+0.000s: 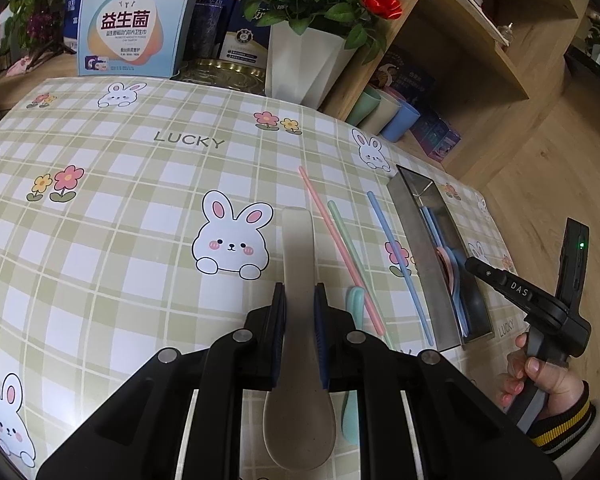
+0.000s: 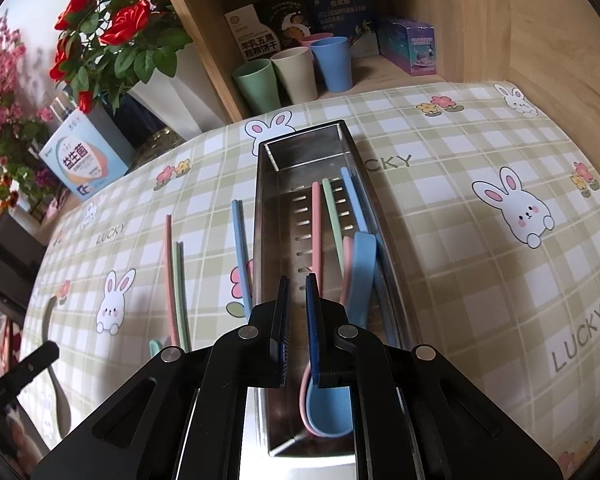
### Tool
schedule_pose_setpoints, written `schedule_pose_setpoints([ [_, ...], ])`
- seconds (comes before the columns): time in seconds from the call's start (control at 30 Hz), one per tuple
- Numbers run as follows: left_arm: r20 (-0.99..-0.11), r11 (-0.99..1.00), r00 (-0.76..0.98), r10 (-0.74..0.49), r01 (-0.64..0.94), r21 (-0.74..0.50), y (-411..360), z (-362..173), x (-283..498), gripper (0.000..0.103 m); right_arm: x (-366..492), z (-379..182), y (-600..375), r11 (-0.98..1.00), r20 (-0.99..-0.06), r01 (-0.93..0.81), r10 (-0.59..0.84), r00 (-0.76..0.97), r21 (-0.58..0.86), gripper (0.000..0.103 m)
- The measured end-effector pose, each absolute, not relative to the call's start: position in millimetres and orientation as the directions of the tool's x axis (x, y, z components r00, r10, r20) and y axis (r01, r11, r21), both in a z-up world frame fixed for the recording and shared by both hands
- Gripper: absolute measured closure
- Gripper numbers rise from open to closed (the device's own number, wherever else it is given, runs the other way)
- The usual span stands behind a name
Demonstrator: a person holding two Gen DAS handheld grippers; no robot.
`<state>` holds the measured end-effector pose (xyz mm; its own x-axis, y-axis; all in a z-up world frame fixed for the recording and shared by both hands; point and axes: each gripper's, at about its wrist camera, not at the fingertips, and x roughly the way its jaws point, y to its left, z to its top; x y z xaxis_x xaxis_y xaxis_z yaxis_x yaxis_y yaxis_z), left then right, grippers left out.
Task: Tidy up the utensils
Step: 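Carry the pink chopstick into the steel caddy and open the right tool, then lower the cream spoon into the steel caddy and open the left tool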
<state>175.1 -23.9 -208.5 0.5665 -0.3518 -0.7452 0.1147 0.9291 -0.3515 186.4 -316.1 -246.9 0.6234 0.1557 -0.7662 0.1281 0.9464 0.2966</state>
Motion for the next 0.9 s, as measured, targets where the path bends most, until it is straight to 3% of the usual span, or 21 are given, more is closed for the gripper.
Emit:
schedule_pose_setpoints([
  [0.07,-0.748,0.931,0.564,-0.349,0.116,-0.346,-25.9,-207.1,174.7,0.090,183.5,-246.7,-318.5,0.947,-0.768,0.126,0.158,0.620,0.297,0.082],
  [0.13,-0.751,0.932,0.561,-0.348,0.122,-0.341,-28.4,-205.4,174.5,0.090,179.5,-244.5,-322.1,0.946,-0.761,0.129,0.153,0.630,0.296,0.053],
  [0.3,-0.762,0.939,0.553,-0.338,0.140,-0.316,-41.8,-202.1,176.9,0.090,175.4,-239.1,-330.4,0.952,-0.760,0.117,0.148,0.633,0.283,0.045],
  [0.5,-0.776,0.937,0.525,-0.350,0.181,-0.300,-71.1,-198.5,184.6,0.090,171.4,-234.5,-354.5,0.941,-0.763,0.131,0.165,0.625,0.311,0.017],
  [0.9,-0.795,0.876,0.395,-0.459,0.351,-0.331,-201.4,-192.5,216.8,0.090,165.0,-224.2,-411.5,0.931,-0.760,0.191,0.124,0.638,0.312,0.016],
])
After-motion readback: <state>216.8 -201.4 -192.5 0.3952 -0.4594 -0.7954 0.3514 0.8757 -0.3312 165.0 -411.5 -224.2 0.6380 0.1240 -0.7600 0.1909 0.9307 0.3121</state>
